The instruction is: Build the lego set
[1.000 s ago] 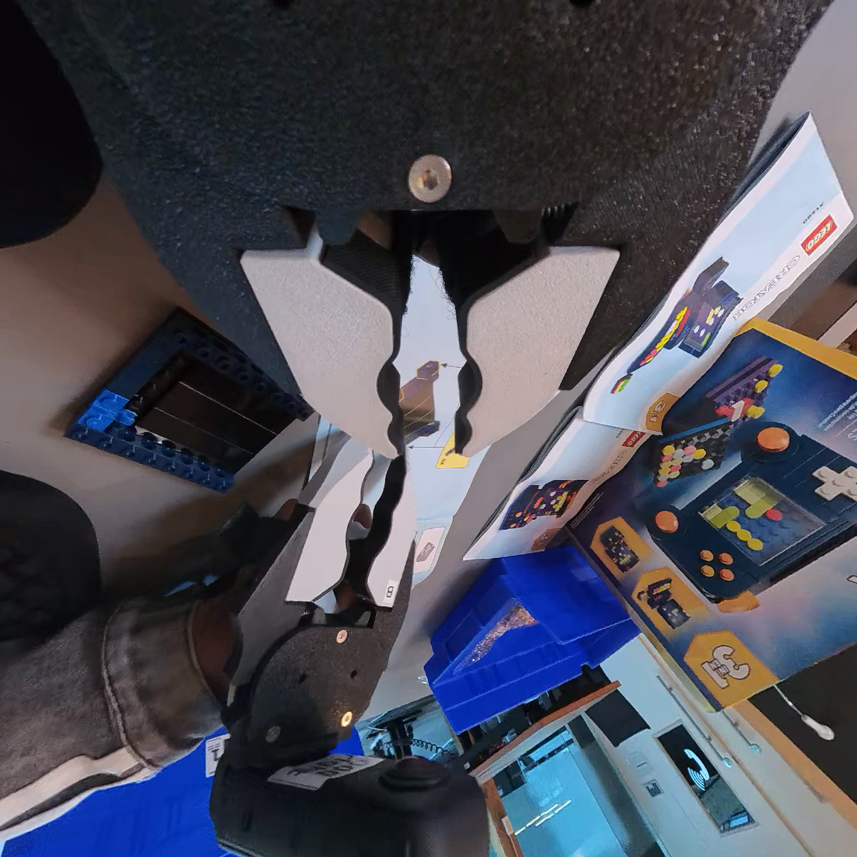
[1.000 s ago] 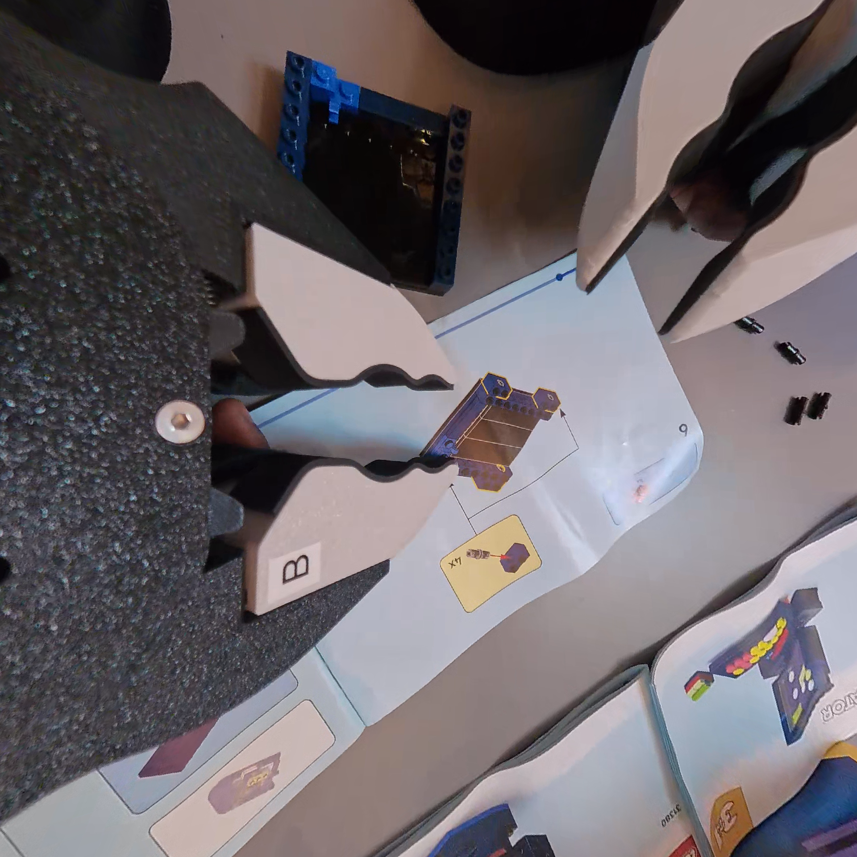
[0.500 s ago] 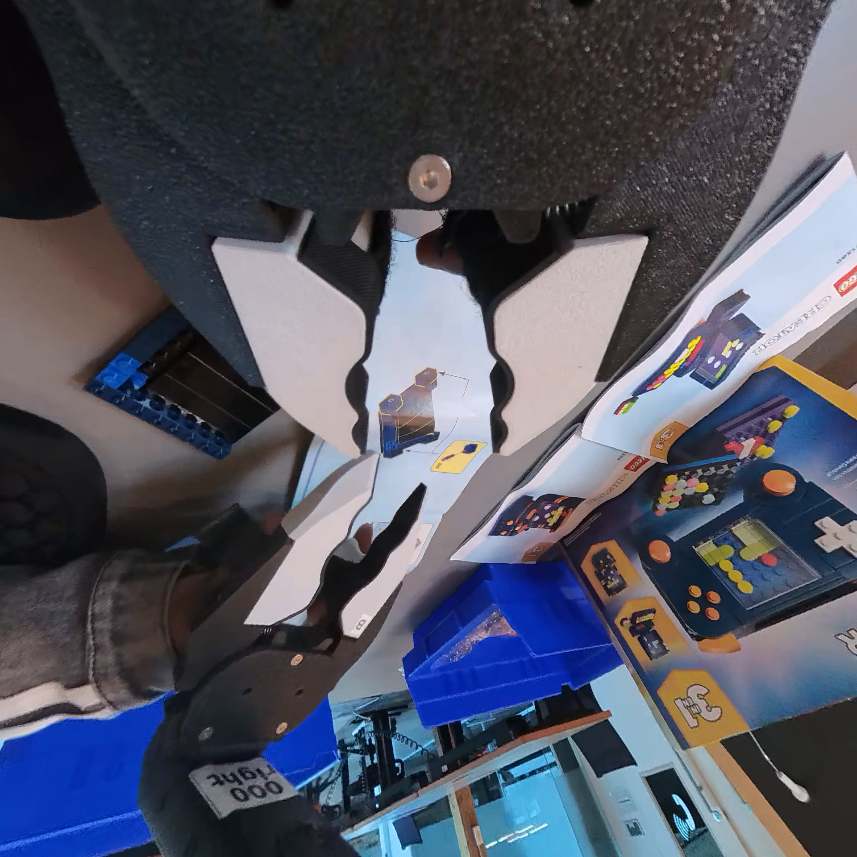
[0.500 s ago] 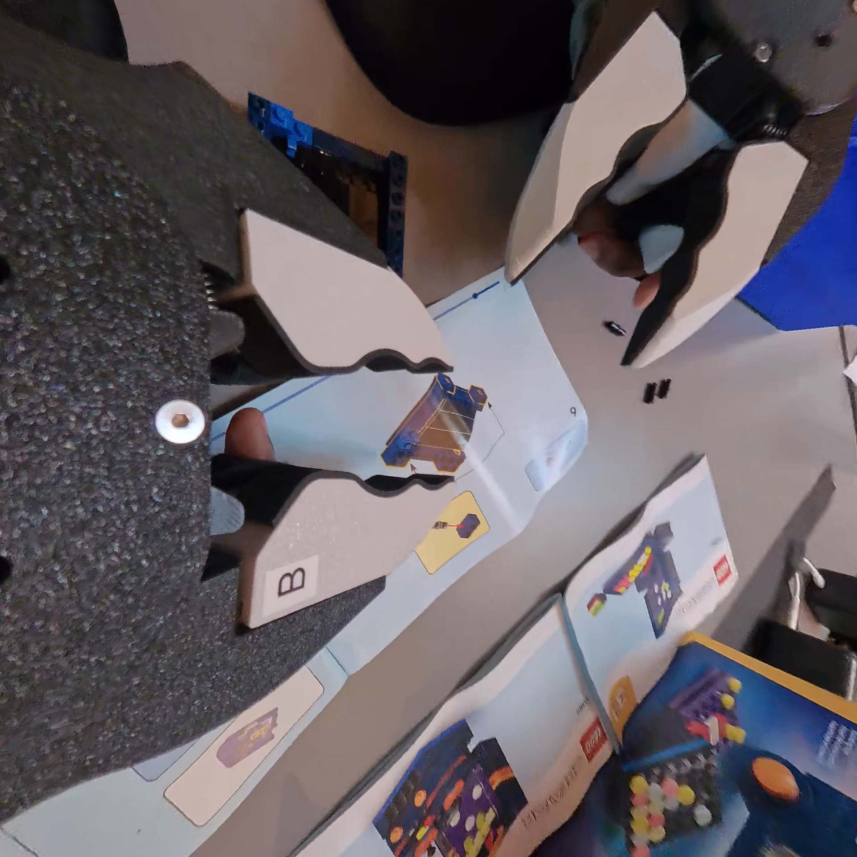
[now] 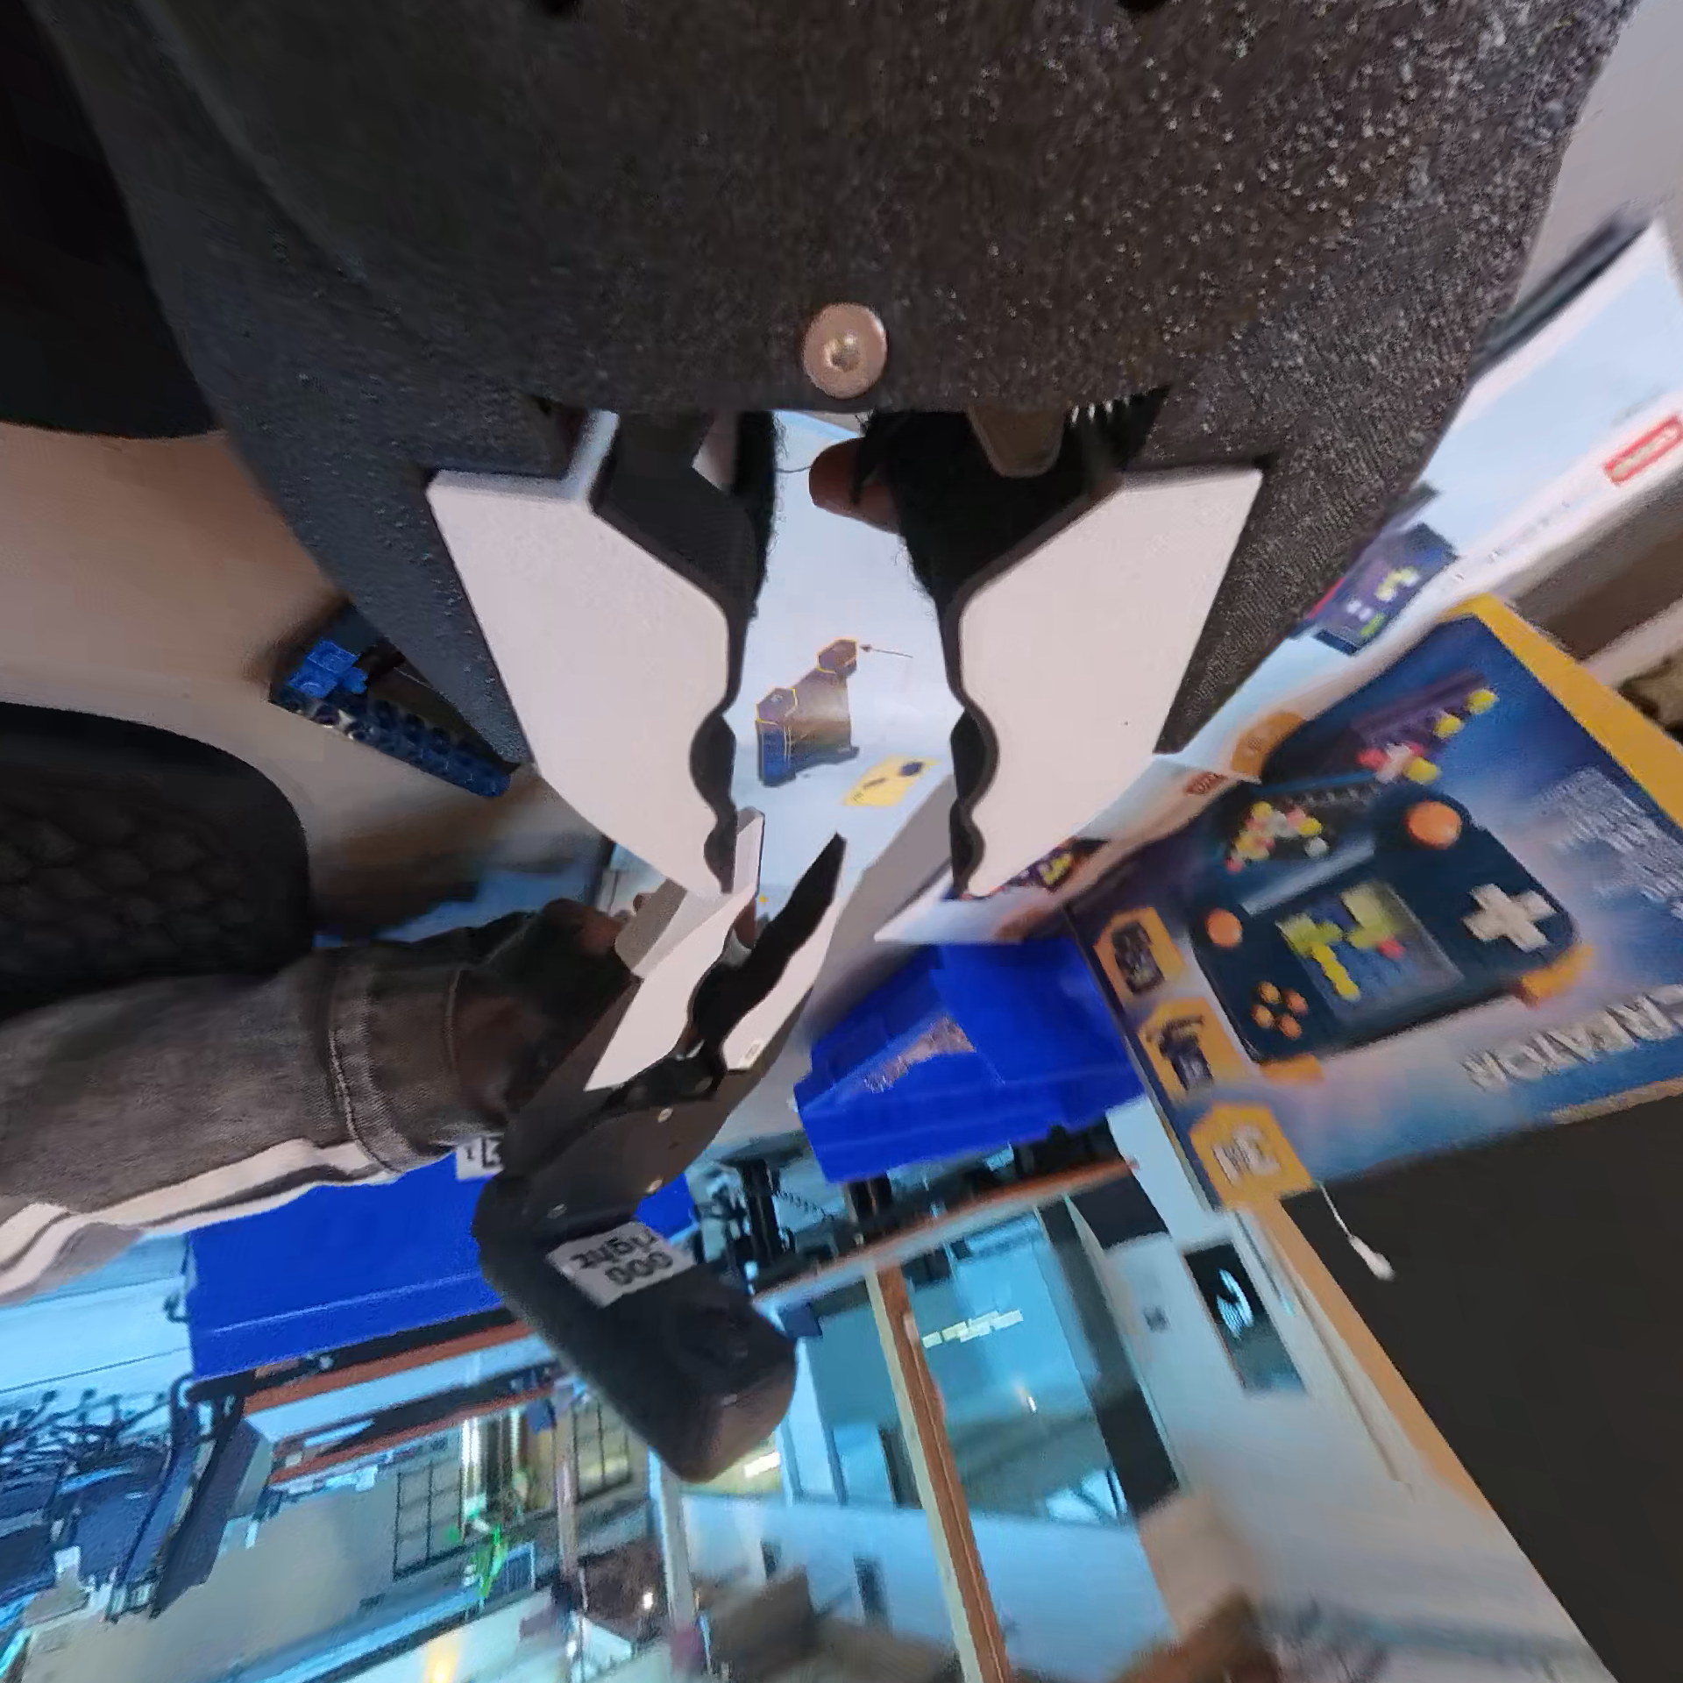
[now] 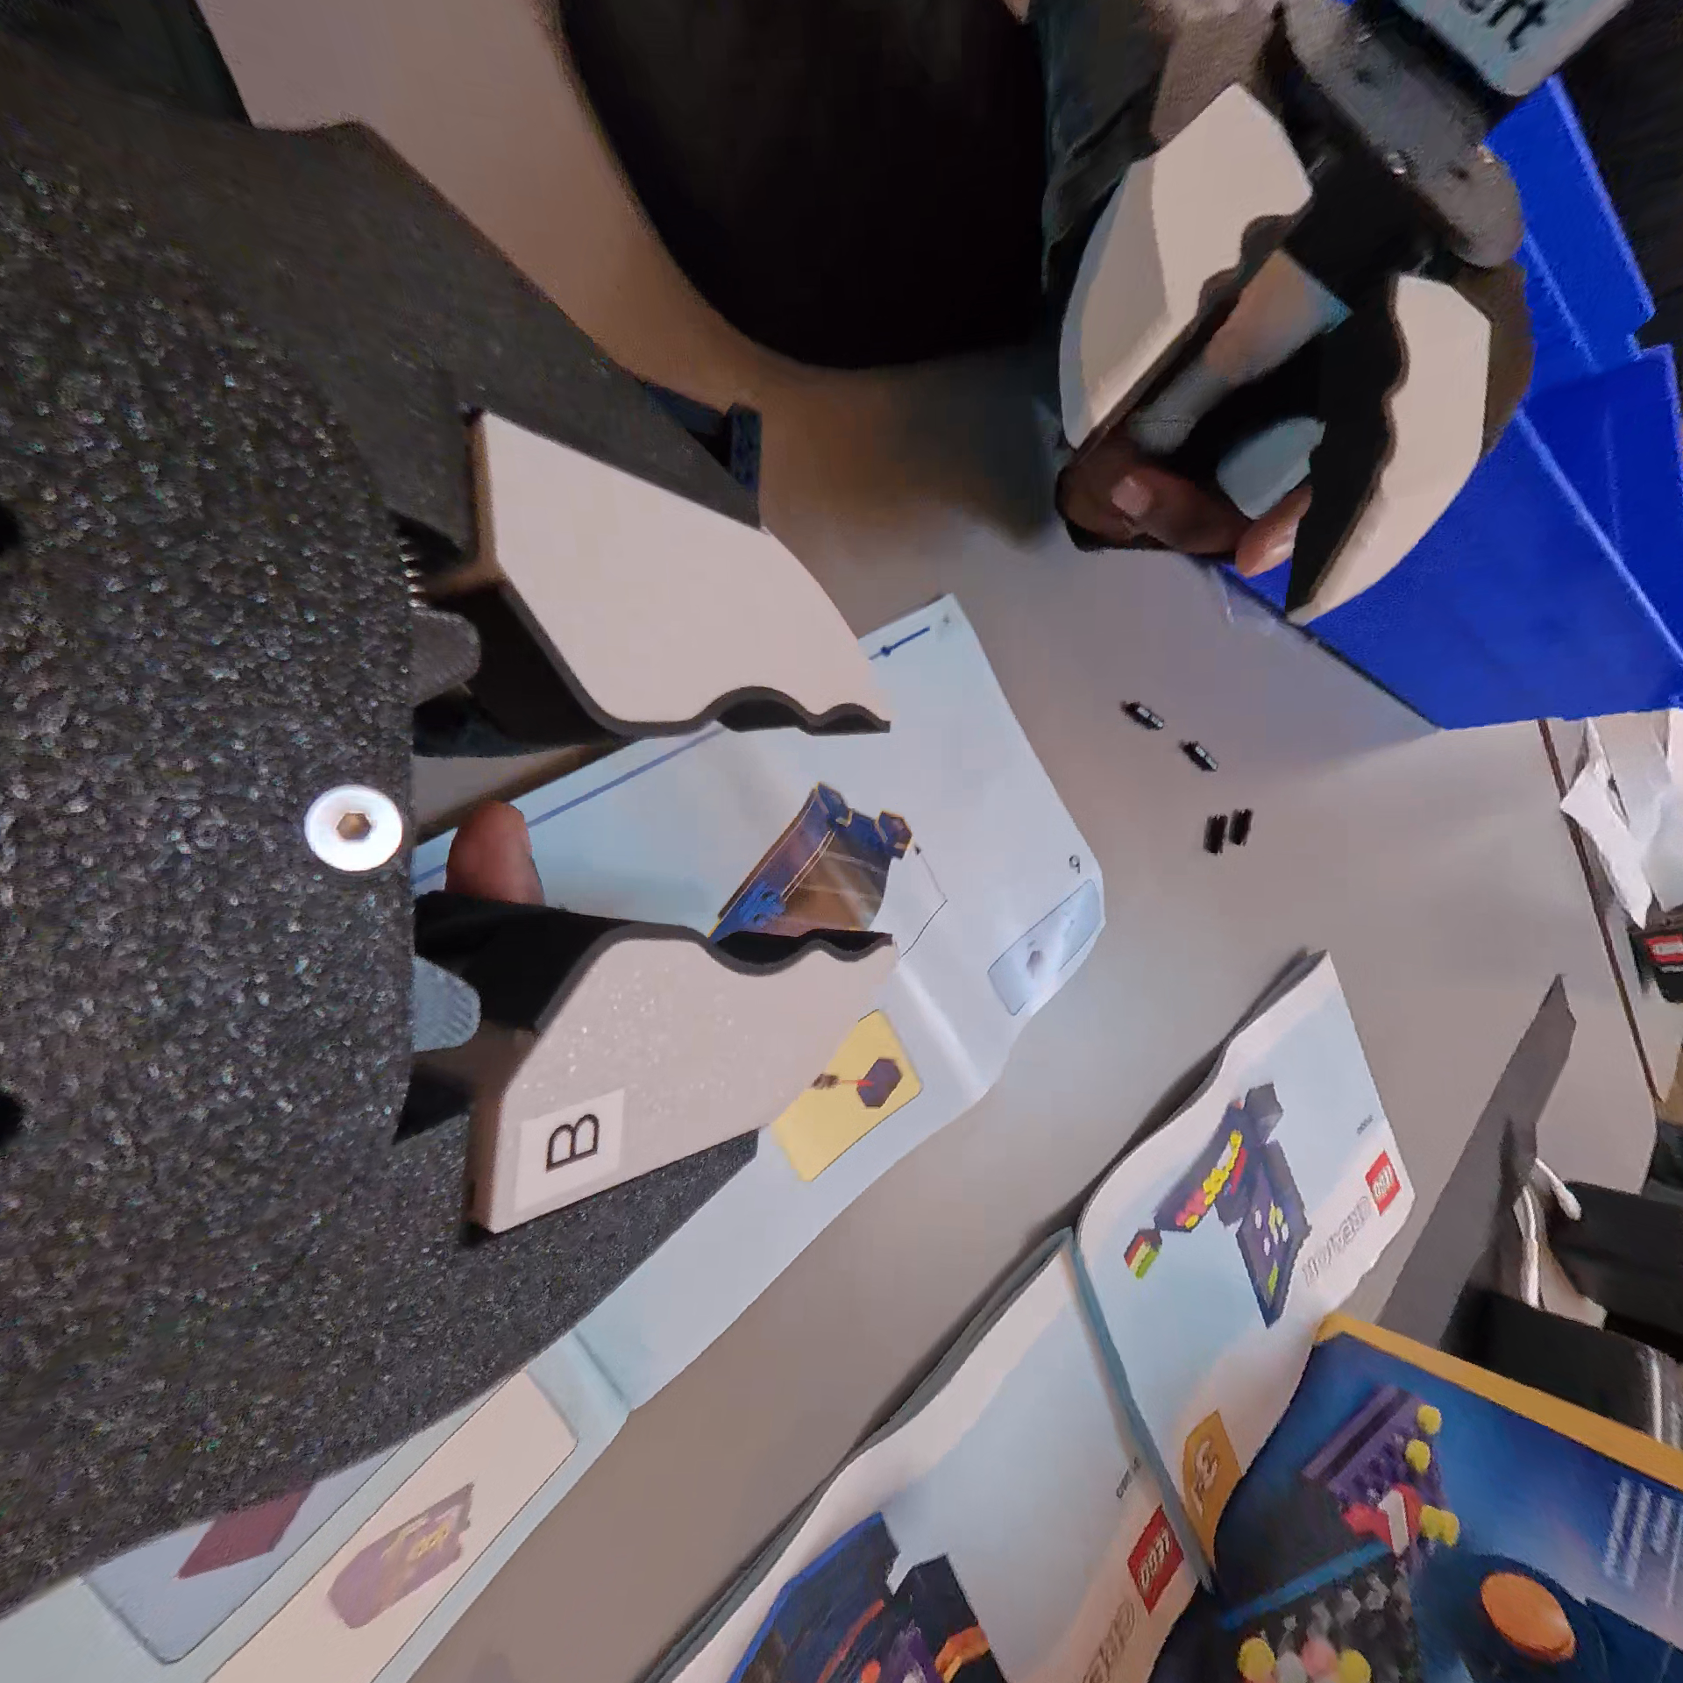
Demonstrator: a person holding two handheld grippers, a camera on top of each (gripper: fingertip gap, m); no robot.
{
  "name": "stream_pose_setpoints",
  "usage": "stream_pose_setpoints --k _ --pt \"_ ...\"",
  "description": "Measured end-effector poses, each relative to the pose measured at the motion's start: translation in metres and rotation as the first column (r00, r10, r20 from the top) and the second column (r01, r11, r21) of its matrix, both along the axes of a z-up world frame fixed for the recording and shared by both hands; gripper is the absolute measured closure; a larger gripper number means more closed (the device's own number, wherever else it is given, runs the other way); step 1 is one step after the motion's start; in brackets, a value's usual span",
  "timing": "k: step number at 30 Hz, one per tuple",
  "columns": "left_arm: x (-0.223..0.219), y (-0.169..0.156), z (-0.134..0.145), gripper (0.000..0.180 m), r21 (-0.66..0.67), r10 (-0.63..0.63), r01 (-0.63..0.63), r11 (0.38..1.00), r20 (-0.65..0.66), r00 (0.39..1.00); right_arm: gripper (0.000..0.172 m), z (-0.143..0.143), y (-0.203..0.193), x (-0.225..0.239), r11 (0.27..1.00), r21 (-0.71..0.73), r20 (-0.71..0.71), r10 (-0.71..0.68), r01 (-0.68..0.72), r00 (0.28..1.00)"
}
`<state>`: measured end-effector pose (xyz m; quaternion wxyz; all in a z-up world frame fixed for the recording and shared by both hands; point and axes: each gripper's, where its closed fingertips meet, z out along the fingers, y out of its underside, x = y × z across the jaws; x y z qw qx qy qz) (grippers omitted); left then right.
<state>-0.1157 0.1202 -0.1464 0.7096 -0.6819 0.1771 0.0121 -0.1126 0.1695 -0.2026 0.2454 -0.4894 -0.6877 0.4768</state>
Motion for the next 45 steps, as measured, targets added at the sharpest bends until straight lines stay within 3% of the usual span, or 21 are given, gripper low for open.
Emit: stream_pose_setpoints --k 6,7,9,12,14,16,19,23,25,28,33,36,38,40,42,43,45 --pt "0.007 -0.011 0.002 0.138 0.016 0.008 -0.007 1.0 -0.019 1.0 0.131 0.047 -0.049 -0.038 0.959 0.154 0.1 0.225 -0.238 0.969" --pt "0.0 -0.012 0.008 0.122 0.045 0.049 -0.051 0.998 0.026 0.998 0.138 0.056 -0.057 -0.051 0.94 0.206 0.109 0.255 -0.273 0.961" --pt "-0.025 -0.017 0.019 0.114 0.082 0.162 -0.171 0.982 0.104 0.981 0.145 0.065 -0.066 -0.079 0.886 0.334 0.146 0.287 -0.321 0.947" --pt "-0.049 -0.025 0.027 0.125 0.104 0.213 -0.244 0.964 0.249 0.945 0.127 0.07 -0.067 -0.105 0.786 0.445 0.266 0.342 -0.429 0.901" --pt "-0.051 -0.026 0.029 0.12 0.108 0.234 -0.265 0.958 0.239 0.942 0.113 0.073 -0.067 -0.114 0.755 0.448 0.283 0.388 -0.479 0.877" --pt "-0.05 -0.025 0.027 0.115 0.104 0.262 -0.284 0.953 0.186 0.947 0.109 0.071 -0.067 -0.116 0.78 0.395 0.269 0.407 -0.485 0.873" --pt "-0.047 -0.025 0.026 0.124 0.092 0.232 -0.256 0.962 0.213 0.949 0.115 0.066 -0.059 -0.11 0.87 0.282 0.204 0.358 -0.405 0.911" --pt "-0.034 -0.024 0.027 0.13 0.096 0.163 -0.188 0.977 0.224 0.961 0.127 0.05 -0.027 -0.076 0.986 0.046 0.137 0.151 -0.159 0.979" --pt "-0.028 -0.023 0.025 0.134 0.107 0.156 -0.174 0.979 0.158 0.975 0.129 0.04 -0.007 -0.051 0.998 -0.049 0.123 0.041 -0.035 0.992" --pt "-0.016 -0.019 0.018 0.136 0.076 0.121 -0.127 0.989 0.088 0.989 0.132 0.026 0.032 -0.02 0.989 -0.068 0.043 -0.125 0.128 0.991" --pt "0.018 -0.026 0.036 0.121 -0.099 -0.071 0.093 0.991 0.208 0.976 0.125 -0.009 0.059 0.014 0.986 -0.025 0.109 -0.162 0.166 0.981" --pt "0.026 -0.048 0.052 0.12 -0.155 -0.132 0.163 0.974 0.194 0.972 0.126 -0.018 0.058 0.016 0.988 0.028 0.096 -0.151 0.149 0.984" --pt "0.014 -0.073 0.063 0.122 -0.198 -0.096 0.132 0.971 0.18 0.979 0.126 -0.021 0.053 0.018 0.992 0.029 0.111 -0.126 0.123 0.986" --pt "-0.005 -0.114 0.086 0.138 -0.201 -0.093 0.112 0.973 0.1 0.991 0.126 -0.02 0.051 0.019 0.993 0.023 0.093 -0.116 0.115 0.989" --pt "-0.047 -0.153 0.105 0.144 -0.272 -0.006 -0.005 0.962 -0.036 0.999 0.127 -0.02 0.051 0.022 0.994 0.006 0.093 -0.112 0.112 0.989" --pt "-0.076 -0.17 0.105 0.144 -0.359 0.062 -0.098 0.928 -0.111 0.992 0.127 -0.02 0.053 0.023 0.993 0.0 0.099 -0.119 0.119 0.988" --pt "-0.138 -0.207 0.084 0.137 -0.581 0.118 -0.26 0.771 -0.271 0.955 0.127 -0.02 0.055 0.024 0.992 0.0 0.101 -0.124 0.124 0.987"
